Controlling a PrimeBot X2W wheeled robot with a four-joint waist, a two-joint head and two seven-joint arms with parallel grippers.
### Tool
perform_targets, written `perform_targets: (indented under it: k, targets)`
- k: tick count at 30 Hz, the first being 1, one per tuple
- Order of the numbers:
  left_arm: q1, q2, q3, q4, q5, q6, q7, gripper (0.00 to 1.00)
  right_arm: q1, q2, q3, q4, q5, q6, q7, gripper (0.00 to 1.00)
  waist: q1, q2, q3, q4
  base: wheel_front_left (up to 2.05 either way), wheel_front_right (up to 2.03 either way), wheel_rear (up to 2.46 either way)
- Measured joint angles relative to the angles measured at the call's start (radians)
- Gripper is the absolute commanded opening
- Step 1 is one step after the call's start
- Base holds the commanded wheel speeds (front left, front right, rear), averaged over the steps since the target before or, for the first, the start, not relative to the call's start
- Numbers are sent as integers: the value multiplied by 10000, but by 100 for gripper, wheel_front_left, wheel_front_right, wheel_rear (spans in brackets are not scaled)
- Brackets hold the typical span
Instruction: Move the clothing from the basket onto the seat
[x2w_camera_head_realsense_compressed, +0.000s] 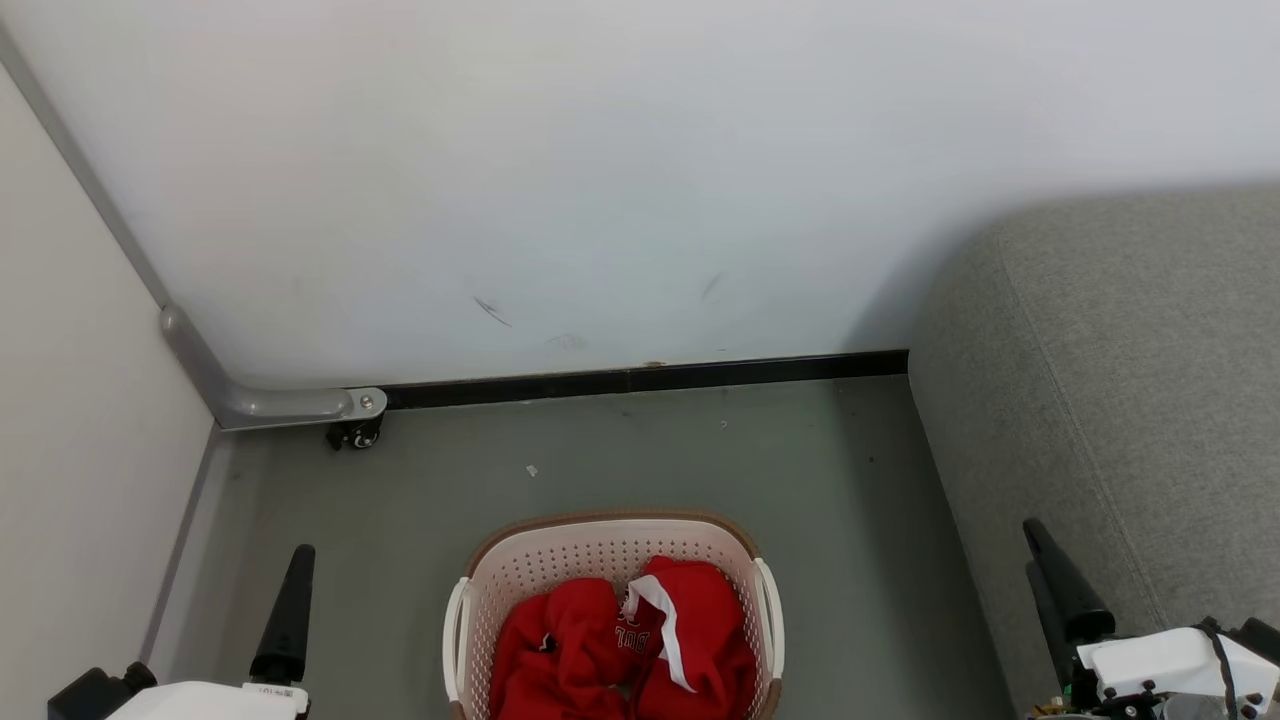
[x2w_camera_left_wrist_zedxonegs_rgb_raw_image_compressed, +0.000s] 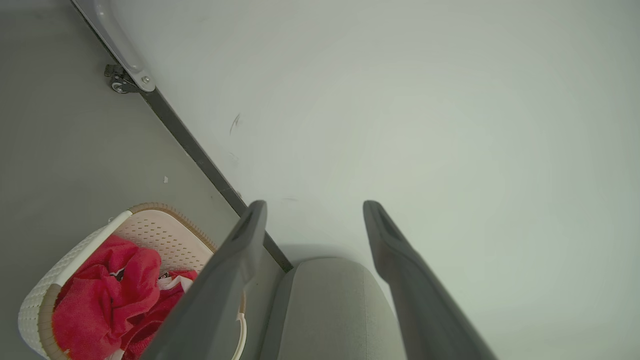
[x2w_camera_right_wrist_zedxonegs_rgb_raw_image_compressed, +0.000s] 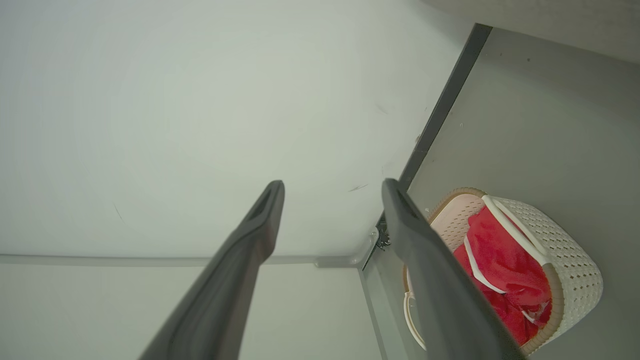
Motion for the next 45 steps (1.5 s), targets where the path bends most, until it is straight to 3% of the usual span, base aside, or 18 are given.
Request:
perform_targets:
  k: [12,22,45]
  targets:
    - [-54,228,-270,-222,1344,-2,-305,100,-218,-48,113,-238,-1592,2,-343,100,69,0,-78,22,0,0,0]
    - [-218,297,-326,-504,2617,-4,-537,100,-218,-63,267,-280,-2846,2,-573,100,76,0,-90,36,0,0,0]
    - [-225,504,-734,-859,5973,-6,-1225,100,-388,-48,332,-380,-6078,8,-1218,100,-63,0,29,72,0,0,0]
